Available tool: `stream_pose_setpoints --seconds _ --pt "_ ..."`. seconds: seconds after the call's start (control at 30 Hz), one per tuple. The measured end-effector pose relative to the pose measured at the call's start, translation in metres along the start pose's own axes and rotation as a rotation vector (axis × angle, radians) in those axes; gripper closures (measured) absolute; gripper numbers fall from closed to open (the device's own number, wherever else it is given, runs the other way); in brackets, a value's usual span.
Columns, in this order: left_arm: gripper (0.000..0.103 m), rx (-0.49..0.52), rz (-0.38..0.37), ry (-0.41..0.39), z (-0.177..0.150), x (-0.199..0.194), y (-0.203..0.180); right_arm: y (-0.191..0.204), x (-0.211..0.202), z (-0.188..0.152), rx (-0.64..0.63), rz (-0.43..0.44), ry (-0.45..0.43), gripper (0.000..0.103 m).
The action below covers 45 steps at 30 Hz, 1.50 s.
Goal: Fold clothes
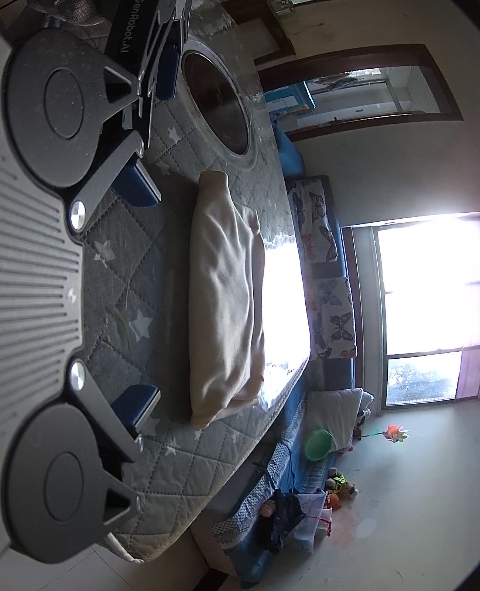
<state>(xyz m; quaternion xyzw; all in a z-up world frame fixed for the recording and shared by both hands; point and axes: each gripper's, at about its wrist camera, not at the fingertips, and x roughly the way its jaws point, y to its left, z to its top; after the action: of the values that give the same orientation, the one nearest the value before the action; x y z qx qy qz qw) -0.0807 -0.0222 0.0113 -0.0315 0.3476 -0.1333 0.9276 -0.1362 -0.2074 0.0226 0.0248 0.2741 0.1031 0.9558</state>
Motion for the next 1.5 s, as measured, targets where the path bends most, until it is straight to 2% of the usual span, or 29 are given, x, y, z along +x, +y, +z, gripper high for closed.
stream_pose_setpoints --seconds 0.8,1.5 --pt "0.000 0.016 0.087 0.038 -0.012 0.007 -0.017 -0.014 -0.005 -0.007 0.006 -0.003 -0.005 0.000" --pt "0.000 -0.005 0.111 0.038 -0.005 0.013 -0.010 -0.012 0.011 -0.005 0.004 0.012 0.017 0.000"
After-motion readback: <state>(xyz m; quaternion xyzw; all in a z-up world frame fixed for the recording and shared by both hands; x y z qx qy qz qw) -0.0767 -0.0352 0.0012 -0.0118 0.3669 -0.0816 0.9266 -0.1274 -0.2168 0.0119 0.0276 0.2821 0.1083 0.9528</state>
